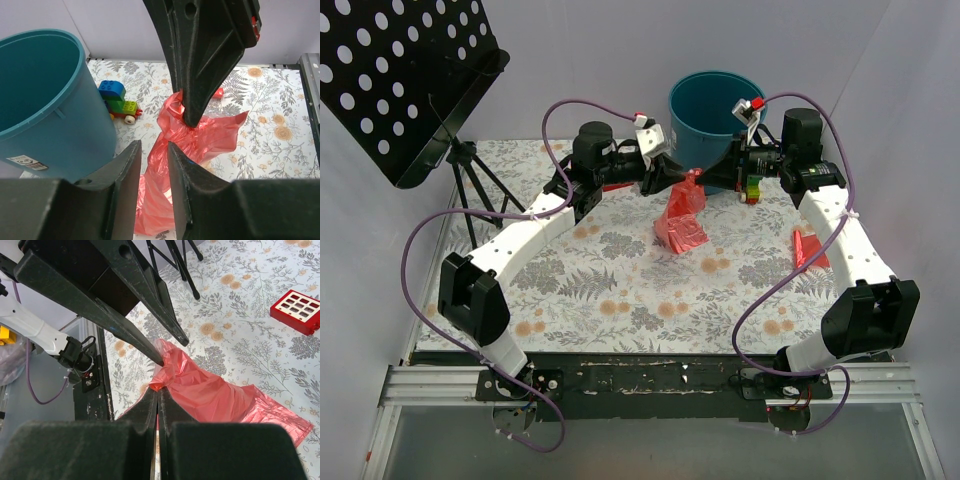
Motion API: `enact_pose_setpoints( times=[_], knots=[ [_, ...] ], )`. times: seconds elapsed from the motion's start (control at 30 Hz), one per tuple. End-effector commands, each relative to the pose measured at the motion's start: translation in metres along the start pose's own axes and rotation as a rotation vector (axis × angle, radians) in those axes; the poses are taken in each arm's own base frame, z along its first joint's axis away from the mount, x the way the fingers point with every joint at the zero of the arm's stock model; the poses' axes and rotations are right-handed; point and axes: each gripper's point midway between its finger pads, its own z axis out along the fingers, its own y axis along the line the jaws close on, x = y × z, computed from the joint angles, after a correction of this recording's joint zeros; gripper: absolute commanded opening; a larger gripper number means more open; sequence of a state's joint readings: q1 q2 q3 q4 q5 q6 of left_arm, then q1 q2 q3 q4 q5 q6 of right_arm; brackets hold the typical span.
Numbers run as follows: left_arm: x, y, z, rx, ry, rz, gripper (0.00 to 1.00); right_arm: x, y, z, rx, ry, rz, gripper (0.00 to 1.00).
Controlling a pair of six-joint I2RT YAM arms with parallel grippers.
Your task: Put the trash bags into the trash bin
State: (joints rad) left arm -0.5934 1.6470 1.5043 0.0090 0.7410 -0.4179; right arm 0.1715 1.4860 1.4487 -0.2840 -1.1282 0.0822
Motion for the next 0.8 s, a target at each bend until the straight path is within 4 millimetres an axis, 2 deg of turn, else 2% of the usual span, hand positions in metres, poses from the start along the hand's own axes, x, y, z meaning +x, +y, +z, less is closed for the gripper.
enact_pose_setpoints(
  times=[0.0, 0.27, 0.33, 0.4, 0.43, 0.57, 0.6, 0.77],
  knots=[
    [-0.019, -0.010, -0.001, 0.044, -0.036, 0.038, 0.24, -0.012, 0.009, -0.002, 0.001, -0.030, -0.045, 0.01],
    [0.006, -0.018, 0.002, 0.054, 0.059, 0.037, 0.19, -0.015, 0.001, -0.001, 0.052, -0.056, -0.001, 0.01],
    [0.011, -0.014, 0.003, 0.028, 0.083, 0.041, 0.14, -0.016, 0.000, -0.001, 0.056, -0.058, 0.005, 0.01],
    [0.015, -0.010, 0.003, 0.000, 0.106, 0.046, 0.00, -0.016, -0.003, -0.001, 0.074, -0.061, 0.009, 0.01],
    [0.016, -0.004, 0.002, -0.032, 0.120, 0.048, 0.00, -0.016, -0.004, -0.002, 0.080, -0.061, 0.007, 0.01],
    [0.018, 0.008, -0.010, -0.122, 0.156, 0.085, 0.00, -0.016, -0.015, -0.005, 0.162, -0.058, -0.001, 0.01],
    [0.013, 0.010, -0.016, -0.149, 0.155, 0.105, 0.00, -0.015, -0.021, -0.007, 0.199, -0.057, 0.000, 0.01],
    [0.018, 0.013, -0.042, -0.231, 0.174, 0.128, 0.00, -0.009, -0.038, -0.015, 0.317, -0.050, 0.012, 0.01]
  ],
)
